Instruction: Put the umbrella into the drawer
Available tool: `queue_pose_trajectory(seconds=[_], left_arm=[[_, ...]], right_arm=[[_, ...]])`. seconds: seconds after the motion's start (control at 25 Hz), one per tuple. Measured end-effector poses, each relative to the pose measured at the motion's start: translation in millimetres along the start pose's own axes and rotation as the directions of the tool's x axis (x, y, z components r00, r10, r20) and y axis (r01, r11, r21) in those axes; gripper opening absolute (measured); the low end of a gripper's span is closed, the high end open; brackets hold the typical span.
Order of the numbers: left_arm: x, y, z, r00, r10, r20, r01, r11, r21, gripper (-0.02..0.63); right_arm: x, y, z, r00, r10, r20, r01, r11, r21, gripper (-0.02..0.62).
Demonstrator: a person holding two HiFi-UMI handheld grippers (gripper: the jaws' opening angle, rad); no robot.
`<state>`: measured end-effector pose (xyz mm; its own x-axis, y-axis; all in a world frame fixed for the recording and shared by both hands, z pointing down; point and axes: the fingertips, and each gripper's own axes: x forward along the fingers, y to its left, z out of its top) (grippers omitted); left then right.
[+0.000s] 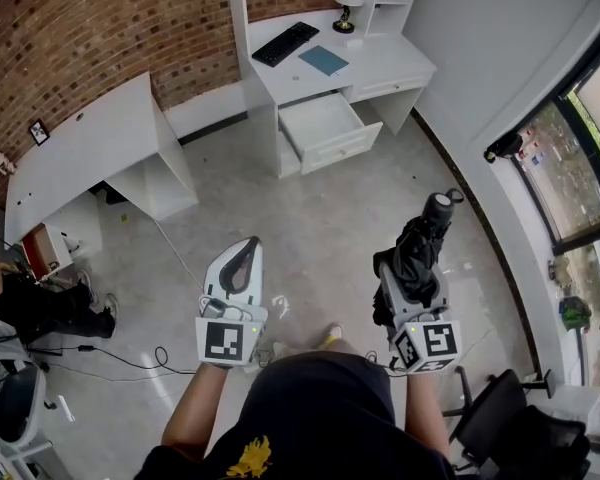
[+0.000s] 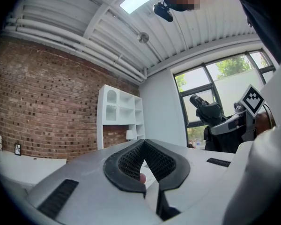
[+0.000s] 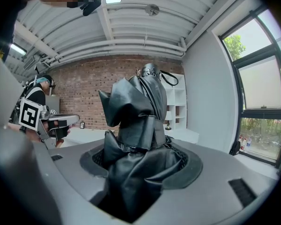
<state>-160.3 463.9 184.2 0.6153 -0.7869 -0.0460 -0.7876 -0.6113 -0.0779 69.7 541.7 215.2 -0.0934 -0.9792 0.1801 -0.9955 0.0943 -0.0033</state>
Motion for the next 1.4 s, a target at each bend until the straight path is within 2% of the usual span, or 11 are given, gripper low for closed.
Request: queue_pose_trajectory(seconds=[0.12,0.32,0.6,0.92,1.08,1.4], left_arm=[[-16.9,12.7,-8.8,1.000,0.000,-0.025,0.000,1.000,-0.003,0.018],[-35.0,33.3,-13.5,1.000,0.002,-0.023,-0.003,1.000,-0.029,0.018],[-32.9,37.1,-24.3,0.998,-0.004,-0.065,0.002,0.999,-0.034,0.018],[7.4,29.5,-28.5,0.999,0.002,-0.053,-0.002,1.000,-0.017,0.018],[34.8,13.7,-18.7,0.999,-0.034,-0.034,0.034,0.999,0.000,0.018],[87.3,6.9,-21.7,0.998,-0.041,-0.048,0.041,0.999,0.003,0.018]], right_arm=[[-4.8,10.2,1.5,1.000,-0.018,-0.001,0.018,1.000,-0.002,0.264],[-8.9,35.5,-5.8,0.998,-0.049,-0.033,0.049,0.999,0.005,0.264],[0.5,48.8,-19.4,0.997,-0.019,-0.073,0.020,1.000,0.017,0.264],[32.4,24.7,-4.7,0.999,0.011,-0.033,-0.012,1.000,-0.009,0.263],[52.1,9.4,2.1,1.000,0.016,-0.022,-0.016,1.000,0.010,0.262],[87.8,-27.8,5.2,0.999,0.038,-0.032,-0.038,0.999,0.003,0.262]])
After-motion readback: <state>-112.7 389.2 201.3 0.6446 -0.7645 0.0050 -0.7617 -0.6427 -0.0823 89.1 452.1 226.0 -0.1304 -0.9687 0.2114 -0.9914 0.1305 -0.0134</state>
